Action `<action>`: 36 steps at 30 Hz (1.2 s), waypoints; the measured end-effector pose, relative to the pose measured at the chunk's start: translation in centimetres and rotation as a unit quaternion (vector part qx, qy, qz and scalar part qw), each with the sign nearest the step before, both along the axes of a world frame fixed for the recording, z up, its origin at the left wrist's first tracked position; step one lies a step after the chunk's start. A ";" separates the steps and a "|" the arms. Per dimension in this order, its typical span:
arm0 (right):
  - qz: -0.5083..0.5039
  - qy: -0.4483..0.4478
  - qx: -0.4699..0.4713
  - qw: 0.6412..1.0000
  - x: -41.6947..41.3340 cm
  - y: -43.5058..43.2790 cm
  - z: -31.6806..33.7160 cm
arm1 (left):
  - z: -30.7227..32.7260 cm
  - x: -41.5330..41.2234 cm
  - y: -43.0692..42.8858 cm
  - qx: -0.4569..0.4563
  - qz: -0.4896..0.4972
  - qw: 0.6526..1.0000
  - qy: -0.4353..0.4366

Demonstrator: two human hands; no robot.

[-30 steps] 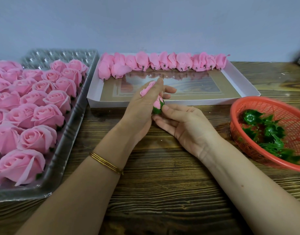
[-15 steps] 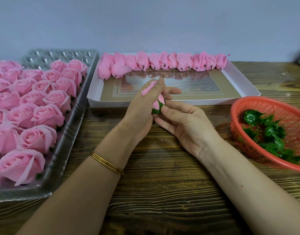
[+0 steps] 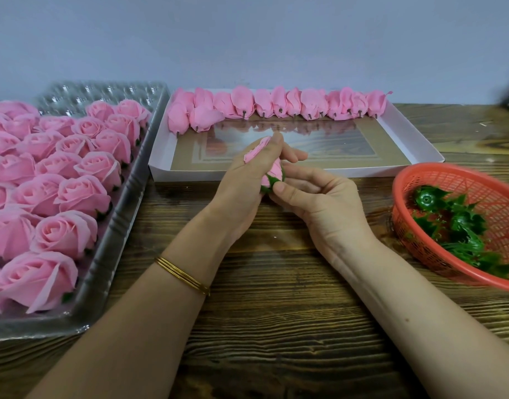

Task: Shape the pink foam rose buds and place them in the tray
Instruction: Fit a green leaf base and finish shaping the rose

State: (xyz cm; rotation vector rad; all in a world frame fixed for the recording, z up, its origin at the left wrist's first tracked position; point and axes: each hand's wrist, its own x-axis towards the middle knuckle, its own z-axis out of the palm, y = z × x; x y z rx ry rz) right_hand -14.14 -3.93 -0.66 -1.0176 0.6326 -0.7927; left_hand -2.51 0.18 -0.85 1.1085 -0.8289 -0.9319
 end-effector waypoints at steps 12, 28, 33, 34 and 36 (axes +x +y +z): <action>-0.027 0.052 -0.166 0.984 0.0 0.6 0.4 | 0.2 -0.3 0.0 0.011 0.020 1.000 0.000; -0.020 0.096 -0.224 0.970 0.1 0.6 0.2 | -0.2 -0.5 -0.3 0.012 0.009 1.000 -0.001; -0.026 0.106 -0.226 0.968 0.2 0.4 0.0 | -0.3 -0.6 -0.2 -0.004 0.001 1.000 -0.020; -0.028 0.111 -0.229 0.967 0.3 0.3 -0.1 | -0.3 -0.7 -0.1 -0.006 -0.001 1.000 -0.019; -0.032 0.124 -0.233 0.964 0.3 0.2 -0.2 | -0.3 -0.7 -0.1 -0.006 0.000 1.000 -0.019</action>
